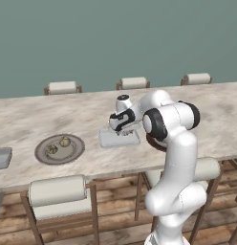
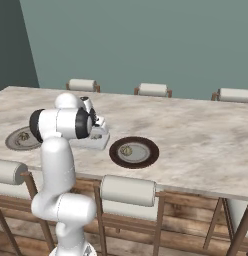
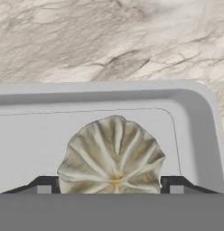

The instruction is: Place two dumplings into each of the tupperware containers and then place the containers in the fridge.

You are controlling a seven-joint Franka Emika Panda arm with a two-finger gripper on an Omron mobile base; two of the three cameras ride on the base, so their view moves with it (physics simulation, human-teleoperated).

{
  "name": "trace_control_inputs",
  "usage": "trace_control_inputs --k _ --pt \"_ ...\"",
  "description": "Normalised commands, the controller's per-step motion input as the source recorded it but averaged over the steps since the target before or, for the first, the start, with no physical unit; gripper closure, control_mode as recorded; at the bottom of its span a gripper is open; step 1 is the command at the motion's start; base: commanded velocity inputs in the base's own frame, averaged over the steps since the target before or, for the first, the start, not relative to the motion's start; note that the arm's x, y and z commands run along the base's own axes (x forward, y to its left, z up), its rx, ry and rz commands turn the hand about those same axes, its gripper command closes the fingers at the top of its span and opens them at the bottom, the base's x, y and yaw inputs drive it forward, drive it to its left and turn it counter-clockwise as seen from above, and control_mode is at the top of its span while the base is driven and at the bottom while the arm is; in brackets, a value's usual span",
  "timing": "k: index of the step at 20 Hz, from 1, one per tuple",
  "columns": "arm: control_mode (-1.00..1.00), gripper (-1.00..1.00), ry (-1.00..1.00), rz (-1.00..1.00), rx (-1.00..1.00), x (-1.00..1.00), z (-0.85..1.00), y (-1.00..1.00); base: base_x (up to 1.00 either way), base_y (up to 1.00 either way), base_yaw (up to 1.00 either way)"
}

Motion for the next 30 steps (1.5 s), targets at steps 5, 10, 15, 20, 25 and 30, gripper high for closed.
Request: trace_control_inputs --k 5,10,15,20,25,30 --pt "-1.00 -1.00 -0.16 -0.07 0.11 0.00 0.04 -0.02 0.00 0.00 0.00" --pt "-1.00 -1.00 -0.08 -0.01 0.08 -0.24 0.33 -0.23 0.00 0.00 0.00" --pt "-1.00 -1.00 0.00 -0.13 0.00 -0.80 0.67 -0.89 0.00 0.00 0.00" --pt "-1.00 -1.00 0.00 -0.06 0.00 -0.96 0.80 -0.98 0.00 0.00 0.00" --pt "-1.00 -1.00 0.00 0.00 0.00 -0.88 0.70 -0.76 0.00 0.00 0.00" --pt "-1.00 -1.00 0.03 0.00 0.00 -0.50 0.21 -0.41 0.00 0.00 0.00"
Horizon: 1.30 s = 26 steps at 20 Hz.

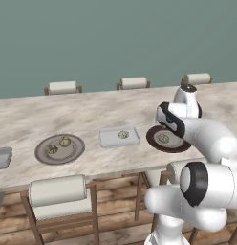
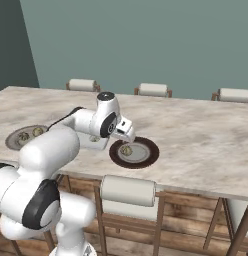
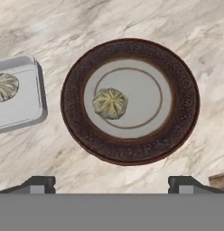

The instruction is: Place two dumplings into each of the tupperware containers and then place the containers in the fridge.

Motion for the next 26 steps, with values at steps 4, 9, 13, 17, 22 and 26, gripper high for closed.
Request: trace_control_inputs --k 4,9,13,17,22,26 --pt "-1.00 -1.00 0.12 0.00 0.00 0.01 0.00 -0.07 0.00 0.00 0.00" --pt "-1.00 -1.00 0.15 0.00 0.01 0.38 -0.02 -0.12 0.00 0.00 0.00" --pt "-1.00 -1.00 0.14 0.00 0.01 0.50 -0.06 -0.09 0.00 0.00 0.00" --pt "-1.00 -1.00 0.13 0.00 0.00 0.57 -0.47 0.00 0.00 0.00 0.00" --pt "-1.00 -1.00 0.12 0.00 0.04 0.50 -0.67 -0.02 0.00 0.00 0.00" --pt "-1.00 -1.00 0.09 0.00 0.07 0.39 -0.54 -0.22 0.00 0.00 0.00"
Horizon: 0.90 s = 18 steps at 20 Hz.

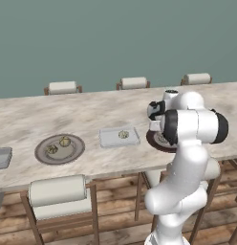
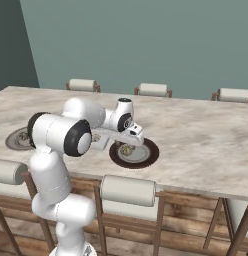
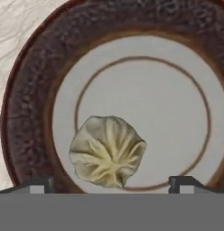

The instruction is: Place two dumplings into each of the tupperware containers and then place the containers in the fridge.

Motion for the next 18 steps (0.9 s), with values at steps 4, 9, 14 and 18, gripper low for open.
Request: trace_control_inputs --k 4,9,14,18 --pt "-1.00 -1.00 0.10 0.00 0.05 0.44 -0.42 -0.27 0.00 0.00 0.00" --pt "-1.00 -1.00 0.06 0.00 0.04 0.34 -0.33 -0.04 0.00 0.00 0.00" --pt "-1.00 -1.00 0.00 0.00 0.02 -0.02 -0.14 0.00 0.00 0.00 0.00" --pt "-1.00 -1.00 0.00 0.00 0.00 -0.10 -0.23 0.00 0.00 0.00 0.00"
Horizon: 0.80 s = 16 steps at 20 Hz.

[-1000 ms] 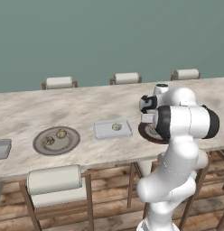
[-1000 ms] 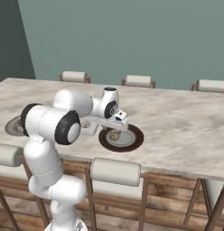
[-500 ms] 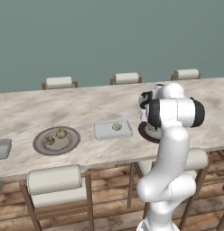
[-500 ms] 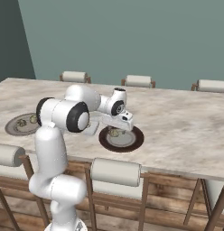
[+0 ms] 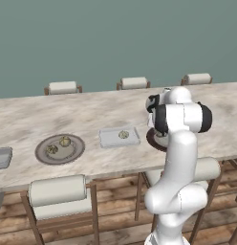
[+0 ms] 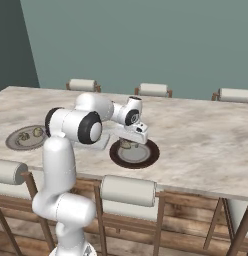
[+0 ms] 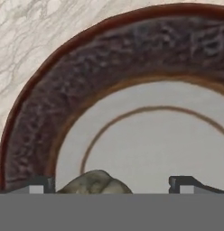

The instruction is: Place two dumplings into each of the tupperware containers and then place the containers in the fridge.

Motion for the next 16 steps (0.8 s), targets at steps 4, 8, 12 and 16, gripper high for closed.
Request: trace_control_inputs --k 4,8,12,16 --pt "-1.00 -1.00 0.00 0.00 0.00 -0.18 -0.18 0.02 0.00 0.00 0.00" --pt "-1.00 -1.00 0.00 0.00 0.00 -0.28 -0.06 0.06 0.00 0.00 0.00" --pt "-1.00 -1.00 0.01 0.00 0.00 -0.06 -0.17 0.17 0.00 0.00 0.00" --pt "-1.00 -1.00 0.06 0.00 0.00 0.00 -0.22 0.31 0.00 0.00 0.00"
